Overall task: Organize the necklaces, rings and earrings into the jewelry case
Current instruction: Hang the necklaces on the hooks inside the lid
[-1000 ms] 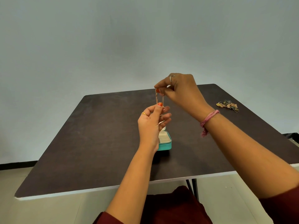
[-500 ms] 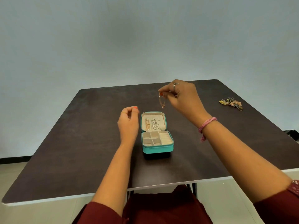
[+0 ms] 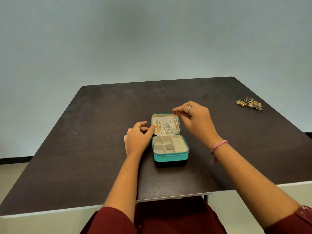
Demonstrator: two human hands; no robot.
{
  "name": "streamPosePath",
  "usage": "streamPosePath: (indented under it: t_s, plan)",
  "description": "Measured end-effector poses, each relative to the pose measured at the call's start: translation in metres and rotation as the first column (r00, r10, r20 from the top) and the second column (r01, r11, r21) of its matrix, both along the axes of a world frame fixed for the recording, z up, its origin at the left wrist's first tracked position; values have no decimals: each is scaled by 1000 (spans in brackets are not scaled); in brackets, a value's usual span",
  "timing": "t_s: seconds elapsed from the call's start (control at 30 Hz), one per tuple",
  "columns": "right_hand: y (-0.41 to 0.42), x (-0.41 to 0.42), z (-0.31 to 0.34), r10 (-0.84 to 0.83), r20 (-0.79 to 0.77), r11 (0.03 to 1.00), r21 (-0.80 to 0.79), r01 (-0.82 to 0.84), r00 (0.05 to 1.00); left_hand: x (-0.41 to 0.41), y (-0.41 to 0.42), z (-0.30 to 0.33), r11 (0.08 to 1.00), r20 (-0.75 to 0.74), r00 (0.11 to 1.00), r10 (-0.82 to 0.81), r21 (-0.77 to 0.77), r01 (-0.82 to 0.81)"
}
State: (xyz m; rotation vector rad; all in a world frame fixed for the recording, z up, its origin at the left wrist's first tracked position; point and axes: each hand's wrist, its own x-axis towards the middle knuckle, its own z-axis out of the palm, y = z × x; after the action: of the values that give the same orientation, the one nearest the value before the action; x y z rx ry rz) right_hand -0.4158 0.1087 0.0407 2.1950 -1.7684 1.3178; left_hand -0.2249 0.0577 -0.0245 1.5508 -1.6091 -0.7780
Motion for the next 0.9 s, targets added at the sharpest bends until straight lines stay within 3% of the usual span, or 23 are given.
streamPosePath:
  t_s: [0.1,0.2,0.3,0.43,0.6,0.9]
  plan:
    - [1,0,-10,-2,4,1000,26,2,1000,0,-1,0,1000,-33,999,-3,16,4]
    - [1,1,-15,2,-2,999,51,-2,1000,2,2,1,997,-166,985,-51,49,60]
    - [-3,1,-15,-15,-93,994,103,25,996,5,5,3,991,-345,934,-95,54,121]
    - [-10,2,-12,-50,-224,996,64,66,973,8,12,9,989,-475,872,-120,23,149]
    - [-16,5,-9,-116,-310,991,31,132,944,15,13,10,985,-507,851,-133,24,168]
    - [-17,-2,-4,-29,-195,978,197,68,980,17,14,10,986,-473,869,-146,0,165]
